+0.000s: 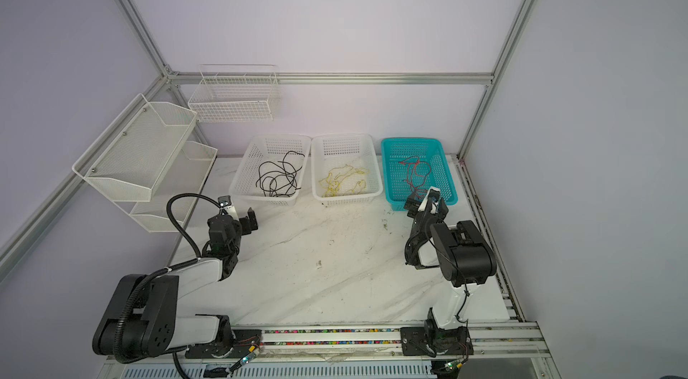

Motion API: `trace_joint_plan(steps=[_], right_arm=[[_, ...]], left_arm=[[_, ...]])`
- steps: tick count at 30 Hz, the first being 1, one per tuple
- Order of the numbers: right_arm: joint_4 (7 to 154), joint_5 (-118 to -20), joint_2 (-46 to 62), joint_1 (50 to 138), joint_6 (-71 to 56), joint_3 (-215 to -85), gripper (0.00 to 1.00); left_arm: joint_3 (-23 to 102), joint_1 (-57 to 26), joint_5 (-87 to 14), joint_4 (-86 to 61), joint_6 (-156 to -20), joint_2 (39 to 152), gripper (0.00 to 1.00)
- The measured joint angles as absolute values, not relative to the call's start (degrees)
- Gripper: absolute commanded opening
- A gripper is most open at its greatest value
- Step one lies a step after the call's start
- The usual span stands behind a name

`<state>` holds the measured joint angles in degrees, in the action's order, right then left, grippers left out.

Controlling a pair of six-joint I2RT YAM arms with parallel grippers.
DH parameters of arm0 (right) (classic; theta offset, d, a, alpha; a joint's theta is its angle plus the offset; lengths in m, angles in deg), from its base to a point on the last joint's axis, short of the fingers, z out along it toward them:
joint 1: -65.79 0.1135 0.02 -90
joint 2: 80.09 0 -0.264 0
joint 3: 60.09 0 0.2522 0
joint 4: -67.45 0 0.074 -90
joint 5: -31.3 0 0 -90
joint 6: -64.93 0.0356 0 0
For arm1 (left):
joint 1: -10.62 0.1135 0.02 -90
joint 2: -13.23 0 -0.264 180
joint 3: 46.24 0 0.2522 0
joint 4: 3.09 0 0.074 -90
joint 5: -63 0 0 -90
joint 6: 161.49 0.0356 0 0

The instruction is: Untangle the cables

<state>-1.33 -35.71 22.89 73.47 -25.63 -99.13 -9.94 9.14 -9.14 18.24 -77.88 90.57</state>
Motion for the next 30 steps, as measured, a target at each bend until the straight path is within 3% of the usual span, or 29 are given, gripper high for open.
trace_joint_plan(steps=[16,30], right_arm=[[-1.02,-35.78,22.89,73.47,-25.59,-99.13,0.97],[-1.02,-35.8,22.89,73.47,-25.59,-99.13,0.97]], left_arm=[[-9.96,9.86,-11.91,29.61,-74.95,101.61,1.0],[-9.96,9.86,-12.0,33.24,-74.21,103.14,1.0]])
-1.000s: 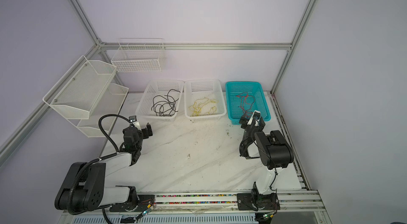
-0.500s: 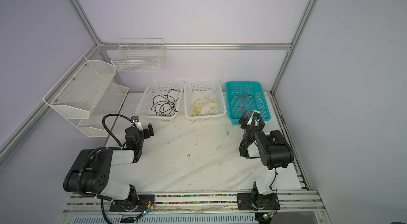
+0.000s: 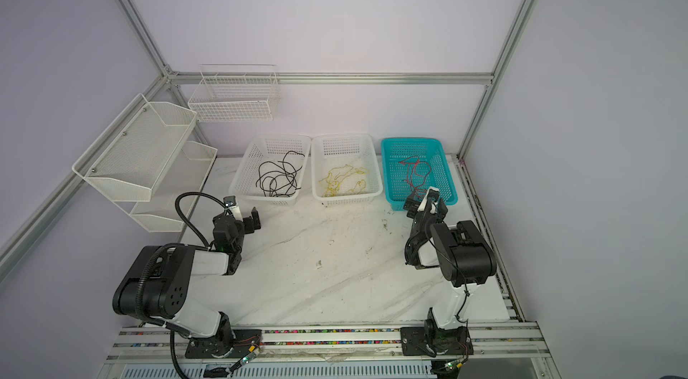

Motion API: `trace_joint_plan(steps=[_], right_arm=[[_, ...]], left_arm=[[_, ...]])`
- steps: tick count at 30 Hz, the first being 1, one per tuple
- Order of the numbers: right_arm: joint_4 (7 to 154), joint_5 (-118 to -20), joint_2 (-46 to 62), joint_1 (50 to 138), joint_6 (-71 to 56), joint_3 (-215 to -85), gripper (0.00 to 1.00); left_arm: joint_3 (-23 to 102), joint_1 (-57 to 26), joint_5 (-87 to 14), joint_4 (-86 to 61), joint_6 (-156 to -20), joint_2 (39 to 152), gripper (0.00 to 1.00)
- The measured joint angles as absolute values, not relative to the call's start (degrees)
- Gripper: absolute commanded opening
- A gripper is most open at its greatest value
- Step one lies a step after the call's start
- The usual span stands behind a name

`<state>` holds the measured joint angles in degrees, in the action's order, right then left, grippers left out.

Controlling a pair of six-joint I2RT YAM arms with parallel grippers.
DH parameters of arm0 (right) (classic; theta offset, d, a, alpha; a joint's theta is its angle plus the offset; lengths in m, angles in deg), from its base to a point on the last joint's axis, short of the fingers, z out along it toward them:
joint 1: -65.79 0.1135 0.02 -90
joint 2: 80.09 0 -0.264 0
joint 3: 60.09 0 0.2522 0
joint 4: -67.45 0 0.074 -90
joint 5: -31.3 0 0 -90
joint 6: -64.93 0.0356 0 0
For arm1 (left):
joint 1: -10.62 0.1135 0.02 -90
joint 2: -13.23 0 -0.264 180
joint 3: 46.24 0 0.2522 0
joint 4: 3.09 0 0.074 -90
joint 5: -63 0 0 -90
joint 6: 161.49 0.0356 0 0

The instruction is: Untangle the cables

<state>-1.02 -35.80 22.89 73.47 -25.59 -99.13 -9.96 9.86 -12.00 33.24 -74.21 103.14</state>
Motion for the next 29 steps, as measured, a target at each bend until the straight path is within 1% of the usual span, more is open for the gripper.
trace_joint_plan(steps=[29], right_arm=[[-1.0,-35.8,22.89,73.47,-25.57,-99.13,0.97]], left_arm=[[-9.96,9.67,-11.58,33.33,-73.34,103.14,1.0]])
